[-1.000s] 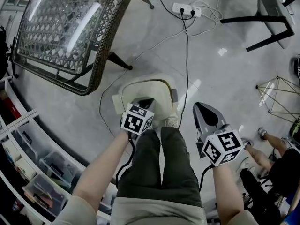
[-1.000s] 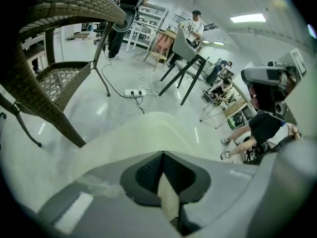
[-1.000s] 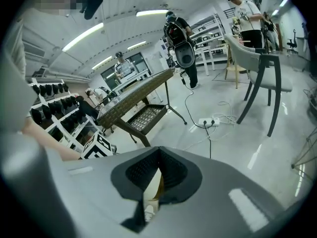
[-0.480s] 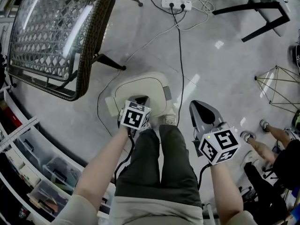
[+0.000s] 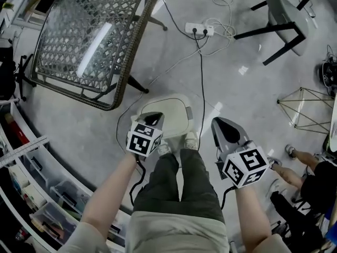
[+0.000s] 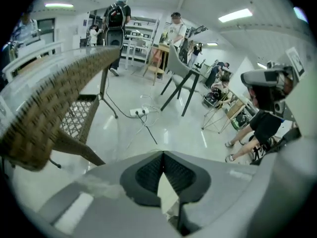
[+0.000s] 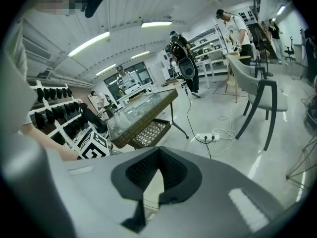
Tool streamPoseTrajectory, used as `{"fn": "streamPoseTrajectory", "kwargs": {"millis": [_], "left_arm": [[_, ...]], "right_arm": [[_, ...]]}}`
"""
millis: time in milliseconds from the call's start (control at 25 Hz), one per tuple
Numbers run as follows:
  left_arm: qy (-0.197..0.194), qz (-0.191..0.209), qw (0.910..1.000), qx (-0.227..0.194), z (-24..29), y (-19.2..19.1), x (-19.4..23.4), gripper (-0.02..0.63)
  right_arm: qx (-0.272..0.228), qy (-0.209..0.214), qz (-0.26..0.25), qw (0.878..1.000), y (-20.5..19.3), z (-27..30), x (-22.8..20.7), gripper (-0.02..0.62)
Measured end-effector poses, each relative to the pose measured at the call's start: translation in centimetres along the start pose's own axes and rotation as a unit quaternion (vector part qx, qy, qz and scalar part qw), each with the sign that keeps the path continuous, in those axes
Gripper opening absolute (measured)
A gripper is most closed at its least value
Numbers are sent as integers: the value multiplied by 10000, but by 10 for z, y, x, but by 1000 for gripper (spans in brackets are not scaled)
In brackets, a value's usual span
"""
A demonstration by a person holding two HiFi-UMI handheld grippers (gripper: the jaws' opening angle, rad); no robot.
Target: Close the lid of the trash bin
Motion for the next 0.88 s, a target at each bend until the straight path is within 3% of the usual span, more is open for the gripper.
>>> {"fn": "streamPoseTrajectory", "kwargs": {"millis": [200,360,640,880], "left_arm": [[145,35,9961,-864,-88,61,-11,3],[320,234,9873,-1537,-164,105,-18,3],[461,787,9644,-2480,-291,151,-45,3],[710,1389,9385,-3080,-383,164,-75,3]], "right_arm": [[-582,28,-404,9975,63,-46,40,3],[-1002,159,-774,9918,115,-80,80,3],[-1705,478,-1407,9741,187,-137,158,3],[-2176,679,-1911,9547,229,-182,217,3]]}}
Point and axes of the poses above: the fingertips, and each gripper's own axes: z forward along the fingers, x to its left, y out of its top, the point moved 7 cm from there along -z, backward along the fingers, and after that the axes turned 3 degrees about y, right-handed, at the moved point
